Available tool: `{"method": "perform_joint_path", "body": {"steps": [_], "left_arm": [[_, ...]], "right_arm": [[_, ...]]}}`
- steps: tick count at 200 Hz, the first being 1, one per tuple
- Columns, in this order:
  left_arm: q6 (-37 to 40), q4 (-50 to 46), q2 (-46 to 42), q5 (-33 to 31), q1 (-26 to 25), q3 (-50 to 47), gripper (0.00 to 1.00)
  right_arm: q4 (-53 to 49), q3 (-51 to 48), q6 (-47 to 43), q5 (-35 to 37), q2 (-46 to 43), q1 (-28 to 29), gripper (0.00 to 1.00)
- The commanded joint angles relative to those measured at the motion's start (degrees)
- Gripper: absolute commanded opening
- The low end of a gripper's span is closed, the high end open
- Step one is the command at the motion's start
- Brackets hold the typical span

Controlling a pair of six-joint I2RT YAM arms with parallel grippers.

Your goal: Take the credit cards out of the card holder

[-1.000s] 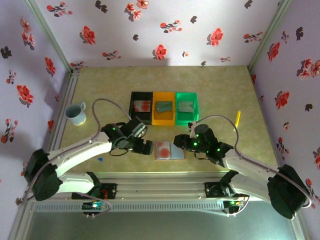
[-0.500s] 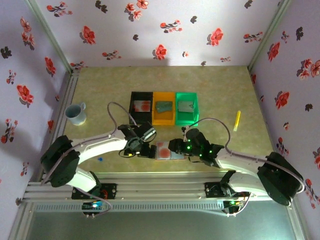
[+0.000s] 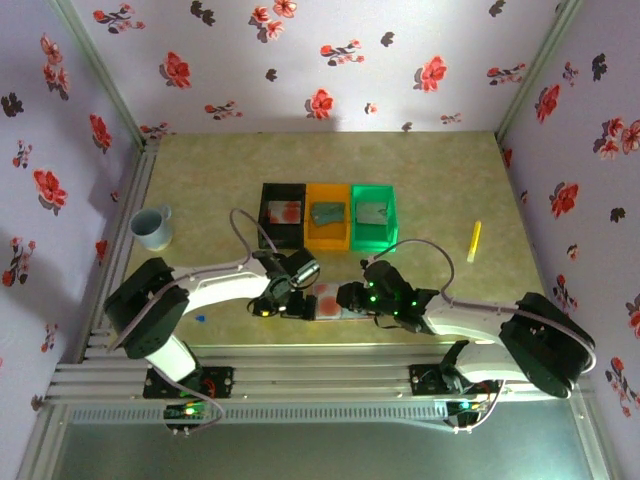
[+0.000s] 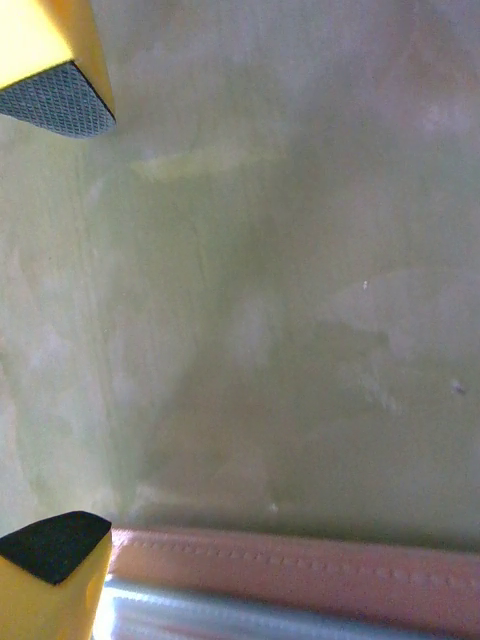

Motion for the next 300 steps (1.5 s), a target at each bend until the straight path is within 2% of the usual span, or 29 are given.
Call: {"method": "perform_joint_path", "body": {"steps": [1, 211, 300], "left_arm": [[-1.89, -0.91, 1.71, 0.31, -0.42, 1.31, 1.00], [-3.65, 4.68, 8.93, 2.24, -3.36, -0.84, 1.00], [-3.61, 5.67, 9.72, 2.41, -3.67, -1.12, 1.00]], "right_arm": [[0.96, 0.40, 0.09, 1.52, 0.92, 0.57, 0.27], [2.91, 0.80, -1.41, 1.46, 5.46, 1.05, 0.23], [10.72, -0.71, -1.23, -2.56, 7.14, 1.30, 0.22]]}}
